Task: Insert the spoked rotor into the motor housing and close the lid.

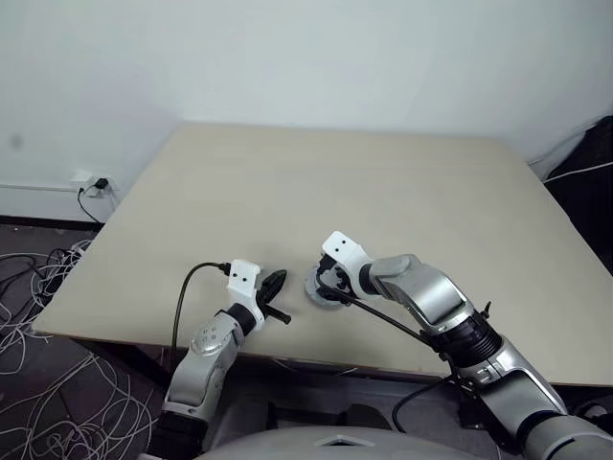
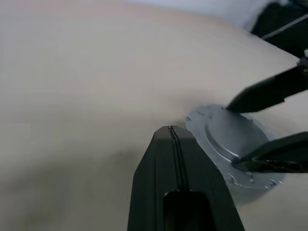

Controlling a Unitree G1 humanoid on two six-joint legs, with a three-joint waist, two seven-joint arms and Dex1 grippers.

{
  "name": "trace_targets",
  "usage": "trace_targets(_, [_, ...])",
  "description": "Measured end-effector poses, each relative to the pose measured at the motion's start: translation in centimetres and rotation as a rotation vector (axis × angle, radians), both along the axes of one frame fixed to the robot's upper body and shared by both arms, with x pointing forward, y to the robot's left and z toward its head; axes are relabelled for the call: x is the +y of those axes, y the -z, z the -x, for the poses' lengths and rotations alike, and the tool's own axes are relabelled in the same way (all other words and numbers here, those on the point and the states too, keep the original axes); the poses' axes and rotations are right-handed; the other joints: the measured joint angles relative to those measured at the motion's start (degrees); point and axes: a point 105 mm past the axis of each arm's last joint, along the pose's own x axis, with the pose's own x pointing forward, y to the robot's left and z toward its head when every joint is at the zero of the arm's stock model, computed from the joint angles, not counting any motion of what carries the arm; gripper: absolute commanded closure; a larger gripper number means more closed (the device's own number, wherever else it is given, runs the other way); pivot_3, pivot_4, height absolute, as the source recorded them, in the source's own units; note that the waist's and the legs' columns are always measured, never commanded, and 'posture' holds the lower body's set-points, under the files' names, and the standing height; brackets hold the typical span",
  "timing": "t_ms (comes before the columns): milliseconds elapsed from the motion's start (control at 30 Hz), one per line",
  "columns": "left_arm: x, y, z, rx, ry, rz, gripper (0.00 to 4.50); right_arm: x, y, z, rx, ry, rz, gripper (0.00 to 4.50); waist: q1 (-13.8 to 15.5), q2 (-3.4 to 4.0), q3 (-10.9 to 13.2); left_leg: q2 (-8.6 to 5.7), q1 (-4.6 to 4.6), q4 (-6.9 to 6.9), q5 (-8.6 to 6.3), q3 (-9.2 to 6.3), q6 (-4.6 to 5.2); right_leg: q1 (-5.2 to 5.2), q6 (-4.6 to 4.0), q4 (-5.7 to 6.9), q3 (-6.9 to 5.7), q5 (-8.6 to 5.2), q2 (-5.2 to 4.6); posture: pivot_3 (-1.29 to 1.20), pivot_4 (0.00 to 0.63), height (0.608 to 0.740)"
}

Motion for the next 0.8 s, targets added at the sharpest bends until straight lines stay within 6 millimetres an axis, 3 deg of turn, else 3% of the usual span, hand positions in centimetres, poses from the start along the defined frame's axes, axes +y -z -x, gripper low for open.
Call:
trace_targets(333, [-2.7, -1.4, -1.3, 0.086, 0.128, 0.094, 4.5, 0.0, 0.0, 0.0, -0.001, 0.0, -0.001, 1.21, 0.0, -0.02, 0.0, 0.0, 0.08, 0.02, 0.14, 0.0, 0.23, 0.08, 0.02, 0.0, 0.03, 0.01, 0.05, 0.0, 0.0, 0.74])
trace_targets(800, [-4.0, 1.0, -2.9, 0.193, 0.085, 0.034, 4.5, 0.1, 0.0, 0.0, -0.001, 0.001, -0.001, 1.21, 0.0, -0.05, 0.0, 0.0, 0.08, 0.02, 0.03, -0.02, 0.03, 0.07, 0.0, -0.01, 0.07, 0.02, -0.02, 0.0, 0.0, 0.74])
